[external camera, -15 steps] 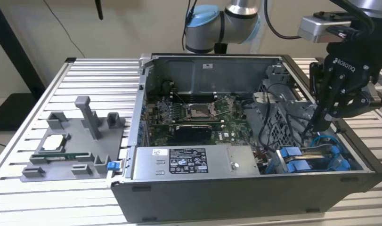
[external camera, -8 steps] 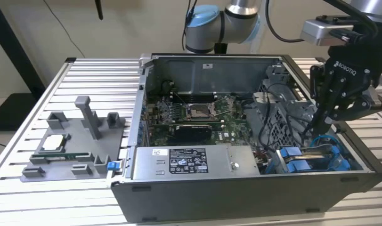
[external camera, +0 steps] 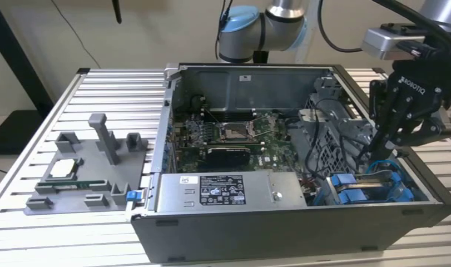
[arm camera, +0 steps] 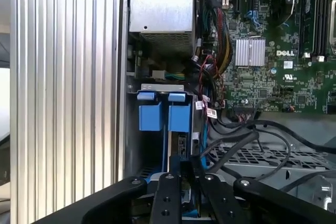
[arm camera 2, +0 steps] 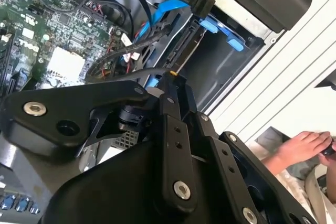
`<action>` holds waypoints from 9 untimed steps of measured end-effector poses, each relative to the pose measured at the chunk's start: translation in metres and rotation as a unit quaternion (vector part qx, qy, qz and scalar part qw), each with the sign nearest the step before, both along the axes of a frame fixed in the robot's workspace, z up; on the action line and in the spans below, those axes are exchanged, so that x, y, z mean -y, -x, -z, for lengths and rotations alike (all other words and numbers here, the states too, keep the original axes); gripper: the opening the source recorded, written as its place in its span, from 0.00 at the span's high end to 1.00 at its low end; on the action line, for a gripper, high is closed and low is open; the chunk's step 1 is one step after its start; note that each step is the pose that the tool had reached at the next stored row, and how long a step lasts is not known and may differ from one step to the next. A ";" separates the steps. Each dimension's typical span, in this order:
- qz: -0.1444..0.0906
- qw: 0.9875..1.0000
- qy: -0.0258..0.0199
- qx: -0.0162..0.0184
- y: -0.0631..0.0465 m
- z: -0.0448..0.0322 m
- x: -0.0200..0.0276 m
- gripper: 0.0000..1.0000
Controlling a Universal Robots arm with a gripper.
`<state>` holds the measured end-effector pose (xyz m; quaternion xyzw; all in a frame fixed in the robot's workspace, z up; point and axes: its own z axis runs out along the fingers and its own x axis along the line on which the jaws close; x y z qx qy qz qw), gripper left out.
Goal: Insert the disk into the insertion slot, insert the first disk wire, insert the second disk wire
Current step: 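Insert the first disk wire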
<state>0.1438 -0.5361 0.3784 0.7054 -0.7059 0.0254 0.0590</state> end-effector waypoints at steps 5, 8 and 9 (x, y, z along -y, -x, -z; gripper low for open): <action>0.000 1.000 -0.007 -0.001 -0.002 0.0011 0.0014 1.00; 0.000 1.000 -0.010 -0.001 -0.002 0.0014 0.0017 1.00; 0.000 1.000 -0.010 -0.001 -0.002 0.0014 0.0017 1.00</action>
